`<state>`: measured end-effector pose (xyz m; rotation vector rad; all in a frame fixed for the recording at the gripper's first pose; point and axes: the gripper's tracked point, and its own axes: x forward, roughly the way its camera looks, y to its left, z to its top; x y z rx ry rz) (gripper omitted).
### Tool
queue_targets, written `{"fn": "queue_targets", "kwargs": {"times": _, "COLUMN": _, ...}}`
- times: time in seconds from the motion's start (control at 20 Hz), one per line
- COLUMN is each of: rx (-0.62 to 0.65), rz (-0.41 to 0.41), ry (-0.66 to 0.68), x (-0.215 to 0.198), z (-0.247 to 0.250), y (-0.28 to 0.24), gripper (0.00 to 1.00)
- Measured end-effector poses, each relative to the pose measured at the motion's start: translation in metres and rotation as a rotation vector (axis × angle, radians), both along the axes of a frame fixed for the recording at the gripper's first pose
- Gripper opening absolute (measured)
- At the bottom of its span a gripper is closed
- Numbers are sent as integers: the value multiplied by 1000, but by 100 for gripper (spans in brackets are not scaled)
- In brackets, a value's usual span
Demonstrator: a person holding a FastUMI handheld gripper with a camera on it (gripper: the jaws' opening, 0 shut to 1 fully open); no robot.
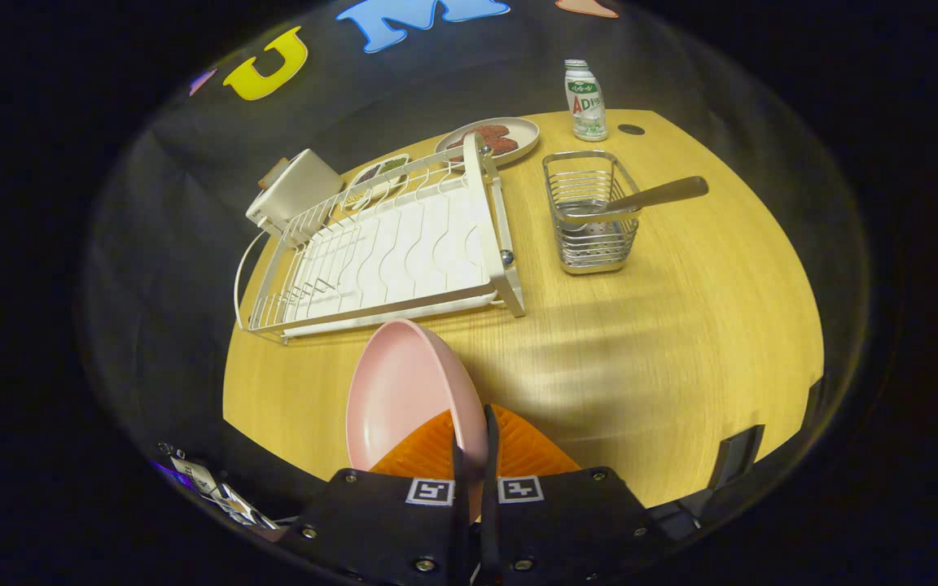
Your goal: Take the plate from the dish rack, then take the spoon from the basket and place it into the plate.
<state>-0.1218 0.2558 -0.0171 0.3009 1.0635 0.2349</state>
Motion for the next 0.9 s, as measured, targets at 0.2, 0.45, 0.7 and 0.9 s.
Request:
{"fn": "queue_targets", "kwargs": {"times": 0.2, "rx": 47, "rz": 20, "ry": 47, "x": -2, "z": -25, "y": 0, "gripper": 5}}
{"fn": "queue_targets", "kwargs": {"times": 0.45, "rx": 113, "rz": 38, "ry": 46, "x": 0, "z": -40, "y": -1, "gripper": 5}}
{"fn": "queue_targets", "kwargs": {"times": 0.7, "rx": 147, "rz": 37, "ry": 24, "x": 3, "z": -47, "y": -3, "gripper": 11}}
{"fn": "queue_targets", "kwargs": {"times": 0.9, "rx": 63, "rz": 53, "ry": 0, "x": 5, "z": -48, "y": -17, "gripper": 13}}
